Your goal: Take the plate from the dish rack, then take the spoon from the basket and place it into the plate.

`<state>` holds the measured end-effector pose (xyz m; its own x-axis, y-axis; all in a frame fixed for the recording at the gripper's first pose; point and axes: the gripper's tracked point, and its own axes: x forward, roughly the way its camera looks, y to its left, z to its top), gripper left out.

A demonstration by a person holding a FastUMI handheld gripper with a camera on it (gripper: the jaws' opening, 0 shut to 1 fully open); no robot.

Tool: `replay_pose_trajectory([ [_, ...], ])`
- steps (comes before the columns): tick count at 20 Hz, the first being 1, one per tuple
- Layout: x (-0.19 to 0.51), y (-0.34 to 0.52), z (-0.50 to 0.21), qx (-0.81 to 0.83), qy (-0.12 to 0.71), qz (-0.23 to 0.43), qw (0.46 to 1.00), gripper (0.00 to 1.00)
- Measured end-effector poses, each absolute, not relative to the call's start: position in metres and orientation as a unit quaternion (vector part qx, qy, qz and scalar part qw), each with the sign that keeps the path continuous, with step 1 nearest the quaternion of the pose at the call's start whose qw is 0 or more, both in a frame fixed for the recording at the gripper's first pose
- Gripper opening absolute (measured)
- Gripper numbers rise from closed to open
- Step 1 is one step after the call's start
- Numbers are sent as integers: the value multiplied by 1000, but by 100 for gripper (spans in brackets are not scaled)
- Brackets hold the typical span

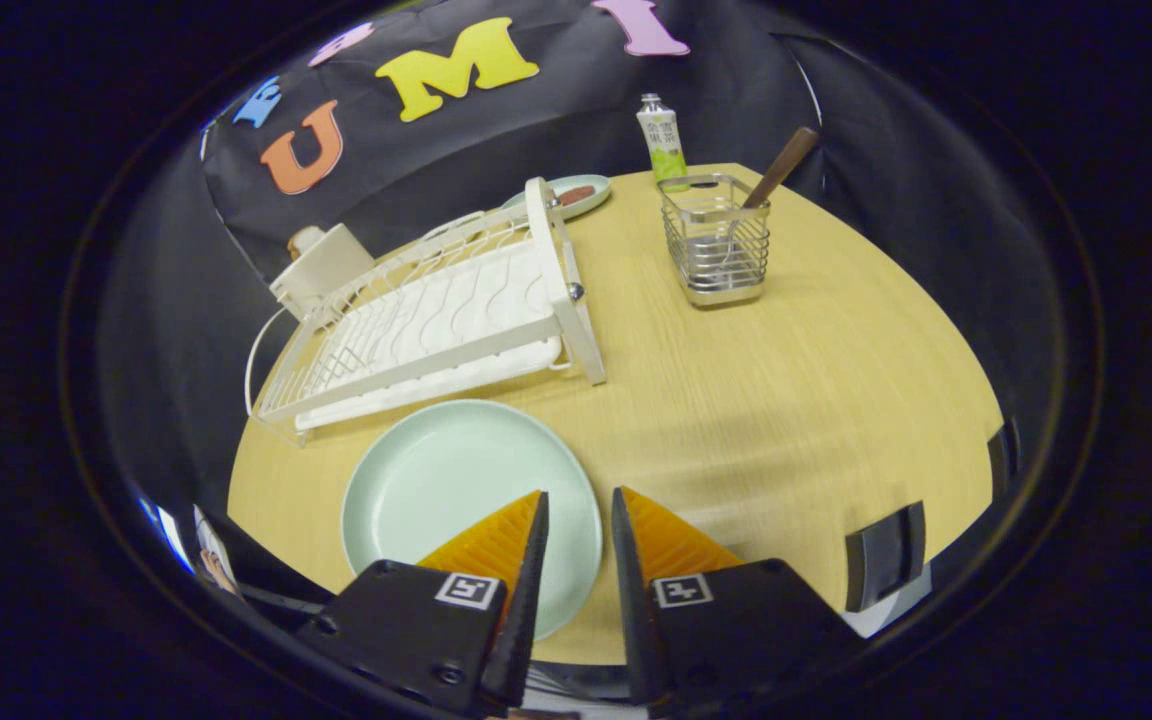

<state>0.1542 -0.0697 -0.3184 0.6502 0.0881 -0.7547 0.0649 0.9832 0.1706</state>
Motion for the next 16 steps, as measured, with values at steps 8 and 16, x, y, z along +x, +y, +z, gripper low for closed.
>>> replay_pose_trajectory([
  [8,185,-156,-288,58,328,-34,942,89],
  [16,241,-195,-244,1,203,0,979,95],
])
